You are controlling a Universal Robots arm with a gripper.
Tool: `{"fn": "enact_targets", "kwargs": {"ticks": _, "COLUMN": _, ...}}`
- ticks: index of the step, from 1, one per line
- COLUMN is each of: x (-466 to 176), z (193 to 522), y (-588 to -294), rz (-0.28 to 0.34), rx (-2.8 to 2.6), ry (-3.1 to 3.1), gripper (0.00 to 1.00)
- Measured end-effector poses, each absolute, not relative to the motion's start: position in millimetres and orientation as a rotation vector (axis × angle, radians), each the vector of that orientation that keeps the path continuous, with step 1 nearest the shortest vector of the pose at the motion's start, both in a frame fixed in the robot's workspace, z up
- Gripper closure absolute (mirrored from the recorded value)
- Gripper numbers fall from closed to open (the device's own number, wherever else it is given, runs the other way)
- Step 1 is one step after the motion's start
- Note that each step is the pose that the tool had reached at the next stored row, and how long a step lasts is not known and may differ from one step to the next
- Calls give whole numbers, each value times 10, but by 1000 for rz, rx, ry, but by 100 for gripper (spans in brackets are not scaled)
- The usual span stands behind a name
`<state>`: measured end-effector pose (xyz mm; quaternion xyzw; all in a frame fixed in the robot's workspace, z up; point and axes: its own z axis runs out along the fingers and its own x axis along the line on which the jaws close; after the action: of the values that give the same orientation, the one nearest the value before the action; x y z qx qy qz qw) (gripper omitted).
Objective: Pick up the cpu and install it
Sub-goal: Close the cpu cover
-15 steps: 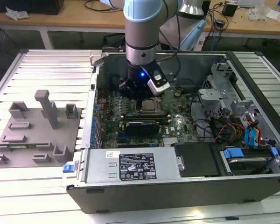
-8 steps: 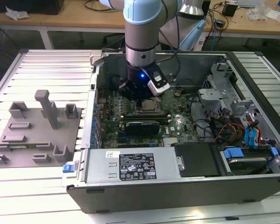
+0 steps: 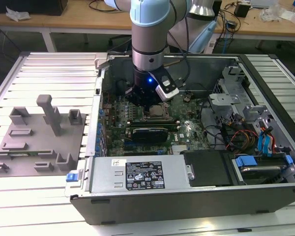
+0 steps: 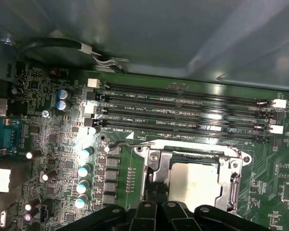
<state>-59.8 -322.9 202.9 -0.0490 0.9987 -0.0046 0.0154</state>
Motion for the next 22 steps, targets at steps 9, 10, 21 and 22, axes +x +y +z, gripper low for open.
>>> {"fn": "enact_targets", "kwargs": {"ticks": 9, "x": -597, "z": 2173, "y": -3228, "rz": -14, "rx": -152, "ry": 3107, "gripper": 89}}
{"fn": "enact_targets", "kwargs": {"ticks": 10, "x": -597, "z": 2204, "y": -3228, "rz": -14, "rx": -152, "ry": 3107, "gripper": 89}}
{"fn": "enact_targets", "kwargs": {"ticks": 21, "x": -569, "z": 2373, "y": -3228, "rz": -14, "rx": -152, "ry": 3107, "gripper": 89}}
{"fn": "enact_targets", "kwargs": {"ticks": 22, "x": -556, "z": 2373, "y": -3228, "rz": -14, "rx": -152, "ry": 3107, "gripper": 89}}
